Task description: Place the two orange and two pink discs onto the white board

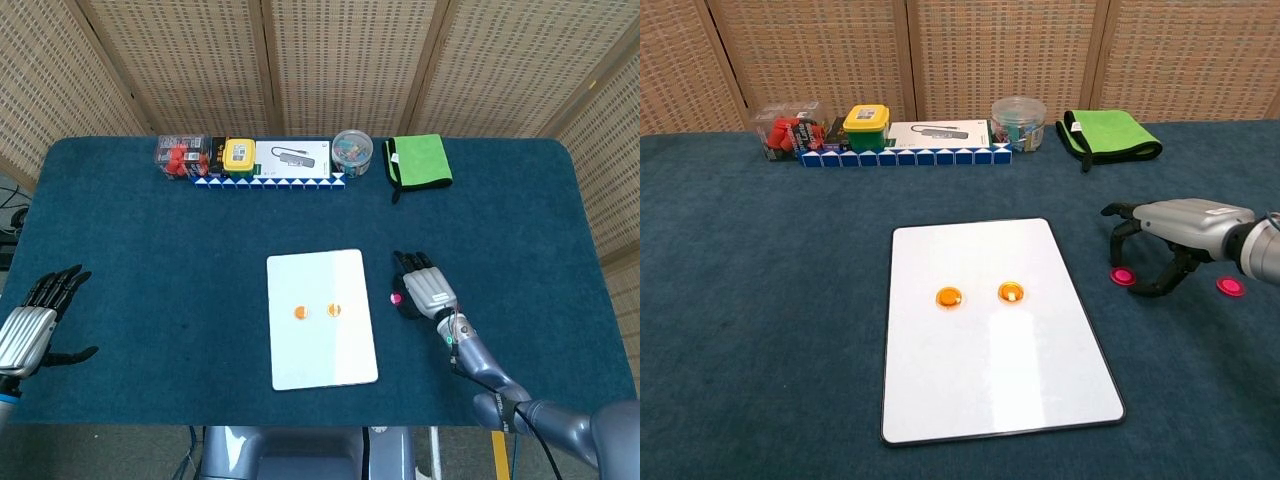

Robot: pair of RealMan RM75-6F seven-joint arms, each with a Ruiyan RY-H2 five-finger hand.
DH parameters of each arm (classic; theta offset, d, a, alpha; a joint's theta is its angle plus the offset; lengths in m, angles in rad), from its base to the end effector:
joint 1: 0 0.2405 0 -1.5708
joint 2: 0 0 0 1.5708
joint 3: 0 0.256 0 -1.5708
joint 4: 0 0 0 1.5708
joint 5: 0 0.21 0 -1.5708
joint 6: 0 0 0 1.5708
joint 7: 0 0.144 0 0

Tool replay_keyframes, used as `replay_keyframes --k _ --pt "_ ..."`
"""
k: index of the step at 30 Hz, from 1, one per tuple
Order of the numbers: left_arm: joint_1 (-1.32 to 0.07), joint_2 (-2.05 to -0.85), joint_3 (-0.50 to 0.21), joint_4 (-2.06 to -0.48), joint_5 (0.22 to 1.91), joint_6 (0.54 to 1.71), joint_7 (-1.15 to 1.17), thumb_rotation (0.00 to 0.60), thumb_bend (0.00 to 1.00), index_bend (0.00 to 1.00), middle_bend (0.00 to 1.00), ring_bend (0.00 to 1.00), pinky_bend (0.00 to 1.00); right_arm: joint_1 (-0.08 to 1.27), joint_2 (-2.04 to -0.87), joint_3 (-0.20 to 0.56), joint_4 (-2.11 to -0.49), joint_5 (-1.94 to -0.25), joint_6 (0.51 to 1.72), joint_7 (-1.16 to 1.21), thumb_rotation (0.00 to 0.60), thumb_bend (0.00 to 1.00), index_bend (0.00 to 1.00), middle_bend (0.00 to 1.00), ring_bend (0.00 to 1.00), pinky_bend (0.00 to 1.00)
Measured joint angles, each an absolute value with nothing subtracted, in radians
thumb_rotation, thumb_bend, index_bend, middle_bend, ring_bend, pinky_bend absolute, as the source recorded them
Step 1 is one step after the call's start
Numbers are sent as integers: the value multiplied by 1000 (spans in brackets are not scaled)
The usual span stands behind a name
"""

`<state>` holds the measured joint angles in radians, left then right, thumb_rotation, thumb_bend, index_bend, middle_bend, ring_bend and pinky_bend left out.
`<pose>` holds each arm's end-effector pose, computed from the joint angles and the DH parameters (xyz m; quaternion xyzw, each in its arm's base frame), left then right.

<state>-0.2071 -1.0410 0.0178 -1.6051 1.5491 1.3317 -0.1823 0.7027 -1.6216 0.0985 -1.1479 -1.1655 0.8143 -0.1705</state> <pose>-0.3057 0.2027 0.1545 -0.6469 -0.4337 -0.3816 0.4978 -0.2318 -0.3560 -0.0345 0.7541 -0.4061 0.2776 0.4352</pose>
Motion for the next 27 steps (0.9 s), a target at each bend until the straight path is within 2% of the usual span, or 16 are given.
replay_keyframes --k 2,5,13,22,27 --pt "-207 -1041 18 -1605 1549 1332 -182 600 0 0 0 0 0 701 -1622 100 -1147 -1167 814 -169 600 408 519 0 0 0" --pt "-207 -1041 17 -1606 1549 1331 -180 600 0 0 0 0 0 699 -1621 103 -1151 -1171 815 -163 600 415 557 0 0 0" --pt "-208 -1040 16 -1609 1547 1329 -178 600 0 0 0 0 0 698 -1600 114 -1200 -1192 827 -145 600 416 563 0 0 0" --pt "-209 -1040 16 -1611 1547 1327 -177 600 0 0 0 0 0 707 -1543 104 -1402 -1268 847 -161 600 414 563 2 0 0" --pt "-208 -1040 17 -1608 1548 1330 -182 600 0 0 0 0 0 719 -1550 80 -1487 -1318 858 -235 600 416 563 2 0 0"
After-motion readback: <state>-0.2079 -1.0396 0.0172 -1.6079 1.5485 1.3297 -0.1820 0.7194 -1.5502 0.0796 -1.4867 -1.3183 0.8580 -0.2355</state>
